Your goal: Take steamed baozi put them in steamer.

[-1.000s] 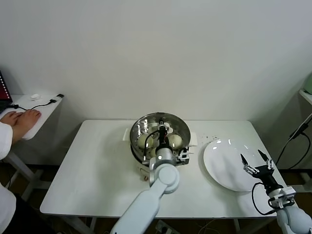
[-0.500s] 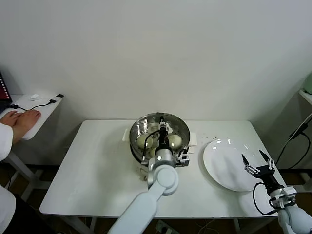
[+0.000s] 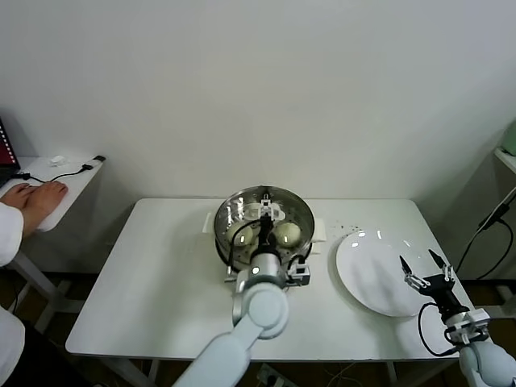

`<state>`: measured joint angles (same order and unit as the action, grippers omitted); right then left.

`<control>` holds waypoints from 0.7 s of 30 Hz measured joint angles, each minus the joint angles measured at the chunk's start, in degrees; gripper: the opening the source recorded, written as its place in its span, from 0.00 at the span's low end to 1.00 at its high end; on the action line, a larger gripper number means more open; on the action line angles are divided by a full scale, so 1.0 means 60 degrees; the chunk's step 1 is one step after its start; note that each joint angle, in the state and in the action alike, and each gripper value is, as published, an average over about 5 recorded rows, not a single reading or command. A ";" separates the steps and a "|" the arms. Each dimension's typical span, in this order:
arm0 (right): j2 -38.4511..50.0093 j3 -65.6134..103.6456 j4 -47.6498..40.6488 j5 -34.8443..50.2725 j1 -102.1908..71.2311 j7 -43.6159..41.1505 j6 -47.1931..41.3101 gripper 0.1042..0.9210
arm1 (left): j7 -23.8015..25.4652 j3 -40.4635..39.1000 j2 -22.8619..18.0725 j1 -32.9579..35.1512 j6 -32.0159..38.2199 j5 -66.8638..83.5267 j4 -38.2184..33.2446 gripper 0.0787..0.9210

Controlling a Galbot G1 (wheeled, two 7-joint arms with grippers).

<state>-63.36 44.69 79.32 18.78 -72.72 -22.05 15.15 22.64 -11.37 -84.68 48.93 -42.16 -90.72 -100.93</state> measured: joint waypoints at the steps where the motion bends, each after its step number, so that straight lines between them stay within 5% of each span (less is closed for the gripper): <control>1: 0.0001 0.0003 0.0025 -0.0020 -0.0016 0.0031 -0.0038 0.88 | 0.0004 0.0016 0.0070 0.0064 -0.0001 0.0028 -0.0149 0.88; 10: 0.0048 0.0005 0.0310 -0.0313 -0.0089 0.0406 -0.0483 0.88 | -0.0333 0.0485 0.0877 0.0944 -0.0007 0.0894 -0.1696 0.88; 21: -0.0048 0.0076 0.0797 -0.0256 -0.0262 0.0701 -0.0901 0.88 | -0.2302 0.3009 0.1444 0.2513 0.0005 0.5418 -0.3234 0.88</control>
<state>-63.65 45.14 84.10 17.25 -74.29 -17.85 9.75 8.83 6.68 -76.02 64.01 -42.13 -58.21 -120.34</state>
